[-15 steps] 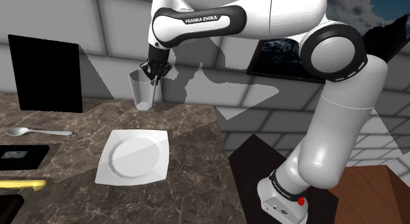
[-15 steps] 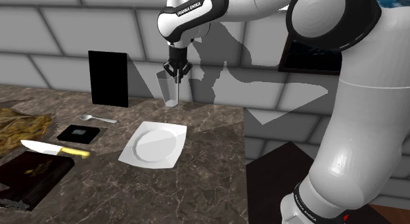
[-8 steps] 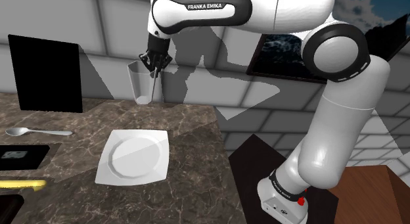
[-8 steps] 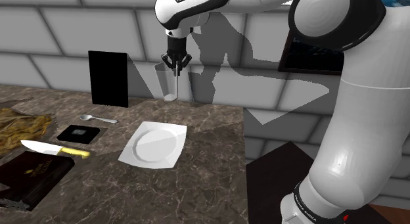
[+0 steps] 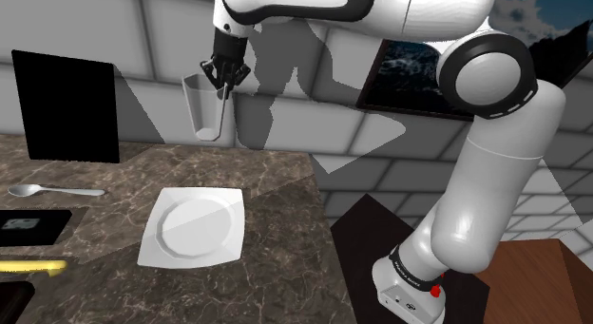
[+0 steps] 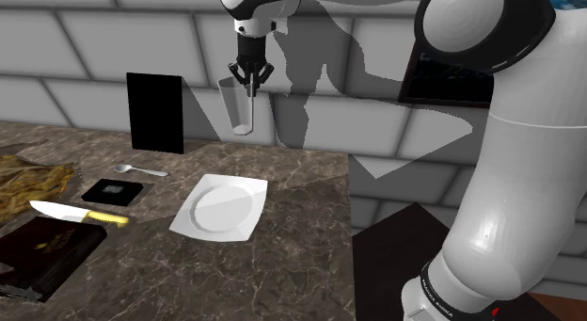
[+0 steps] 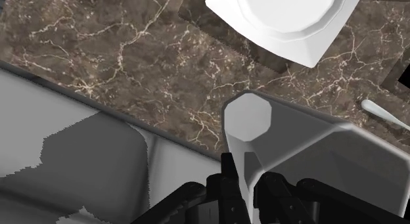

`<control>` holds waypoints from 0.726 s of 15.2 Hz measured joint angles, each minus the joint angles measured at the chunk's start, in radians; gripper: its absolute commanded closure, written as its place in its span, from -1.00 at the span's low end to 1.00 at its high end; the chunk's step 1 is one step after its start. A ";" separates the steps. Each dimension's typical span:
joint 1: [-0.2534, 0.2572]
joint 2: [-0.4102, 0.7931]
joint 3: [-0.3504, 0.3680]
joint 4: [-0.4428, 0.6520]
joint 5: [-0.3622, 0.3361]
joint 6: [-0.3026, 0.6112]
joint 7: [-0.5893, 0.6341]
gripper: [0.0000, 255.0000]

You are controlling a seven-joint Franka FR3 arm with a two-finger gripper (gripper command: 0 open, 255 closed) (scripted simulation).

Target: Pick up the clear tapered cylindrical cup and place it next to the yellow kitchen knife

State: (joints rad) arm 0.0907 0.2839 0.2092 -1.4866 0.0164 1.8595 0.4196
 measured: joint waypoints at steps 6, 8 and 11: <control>0.002 0.006 0.001 0.090 -0.002 -0.084 0.004 1.00; 0.005 0.013 0.001 0.126 -0.004 -0.113 0.007 1.00; 0.008 0.021 0.002 0.177 -0.006 -0.157 0.011 1.00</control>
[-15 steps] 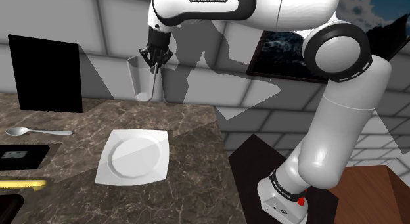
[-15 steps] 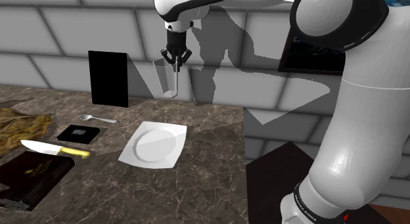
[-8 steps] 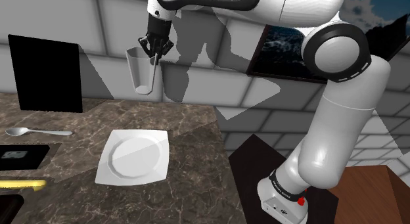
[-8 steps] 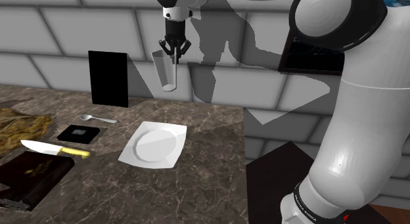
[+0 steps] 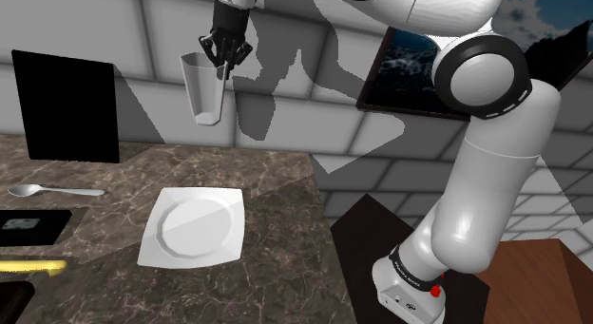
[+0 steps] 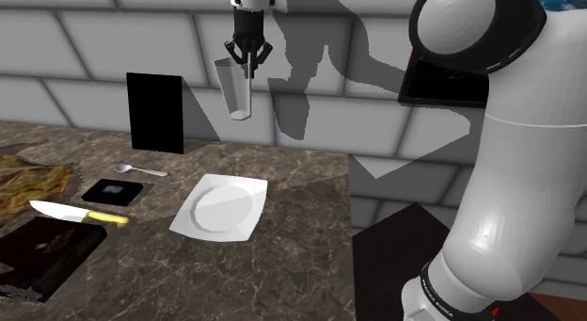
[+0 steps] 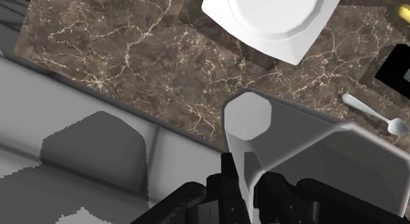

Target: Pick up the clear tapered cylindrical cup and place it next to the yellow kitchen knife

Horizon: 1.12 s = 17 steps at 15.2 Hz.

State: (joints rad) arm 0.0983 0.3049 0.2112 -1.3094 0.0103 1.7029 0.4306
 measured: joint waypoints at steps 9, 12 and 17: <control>0.026 0.029 0.008 0.137 -0.012 -0.107 0.033 1.00; 0.057 -0.004 0.025 0.052 -0.014 -0.052 0.081 1.00; 0.123 -0.031 0.059 -0.037 -0.028 0.014 0.182 1.00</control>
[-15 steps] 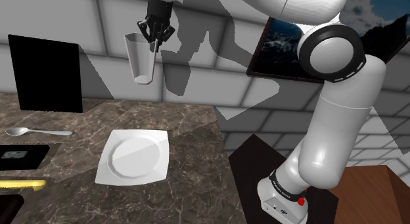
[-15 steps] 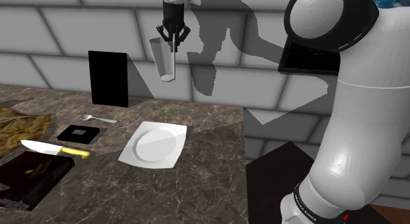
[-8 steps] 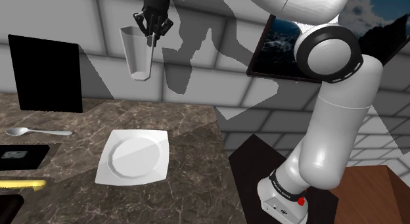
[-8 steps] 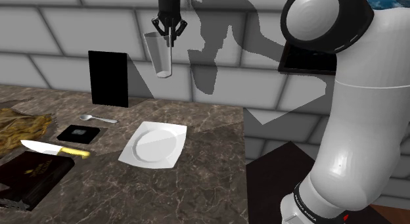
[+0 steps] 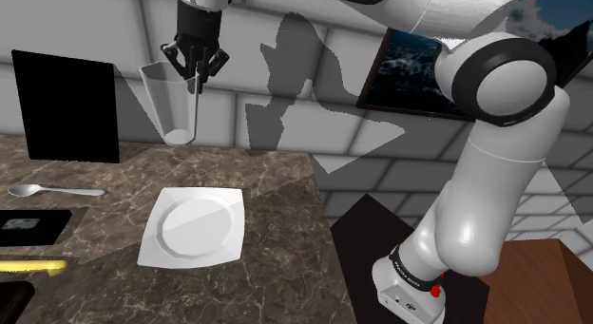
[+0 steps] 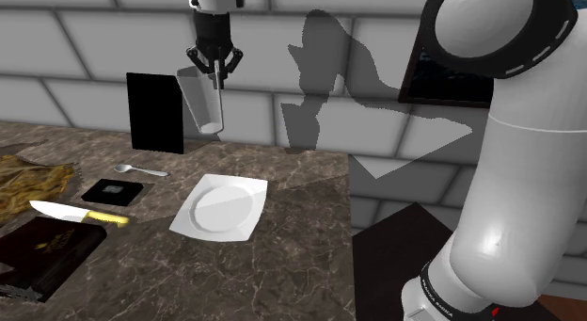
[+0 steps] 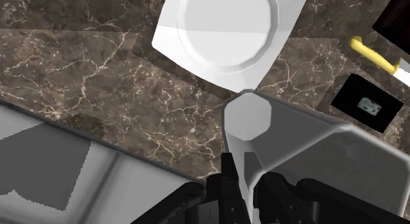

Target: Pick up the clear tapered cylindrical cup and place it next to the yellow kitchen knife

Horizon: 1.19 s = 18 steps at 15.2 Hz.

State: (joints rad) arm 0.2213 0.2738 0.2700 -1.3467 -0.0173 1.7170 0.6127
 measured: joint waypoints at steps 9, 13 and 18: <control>0.124 0.017 0.058 -0.071 -0.042 0.090 0.187 1.00; 0.190 0.054 0.082 -0.071 -0.071 0.126 0.279 1.00; 0.273 0.110 0.103 -0.043 -0.111 0.149 0.385 1.00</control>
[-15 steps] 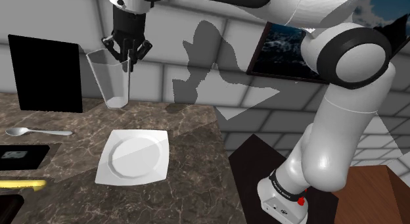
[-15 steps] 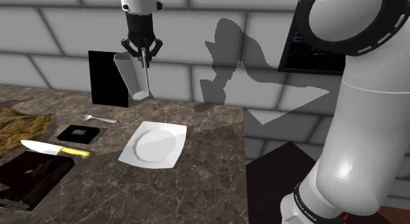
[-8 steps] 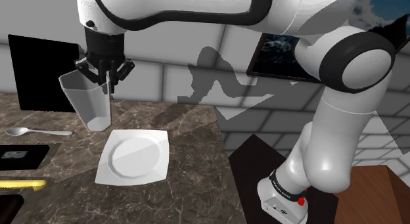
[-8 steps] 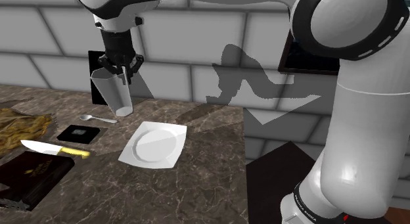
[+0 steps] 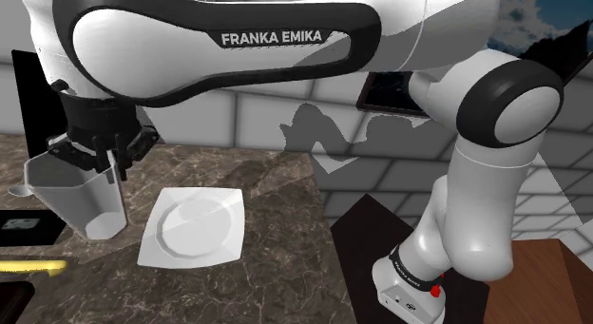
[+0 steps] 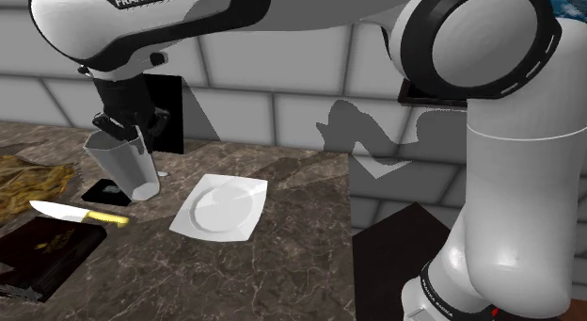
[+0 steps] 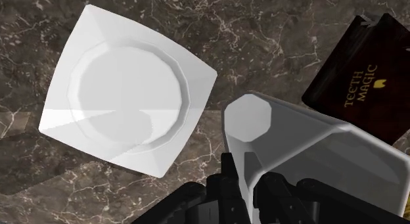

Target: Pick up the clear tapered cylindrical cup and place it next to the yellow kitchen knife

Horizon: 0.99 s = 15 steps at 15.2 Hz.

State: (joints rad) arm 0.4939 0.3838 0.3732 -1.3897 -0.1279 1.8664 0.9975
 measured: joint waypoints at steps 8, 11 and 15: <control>0.158 0.155 0.014 0.150 -0.078 -0.005 0.159 1.00; 0.195 0.205 0.012 0.201 -0.097 -0.008 0.189 1.00; 0.194 0.212 0.010 0.157 -0.102 0.041 0.197 1.00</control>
State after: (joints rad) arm 0.6877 0.5960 0.3828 -1.2327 -0.2296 1.9077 1.1949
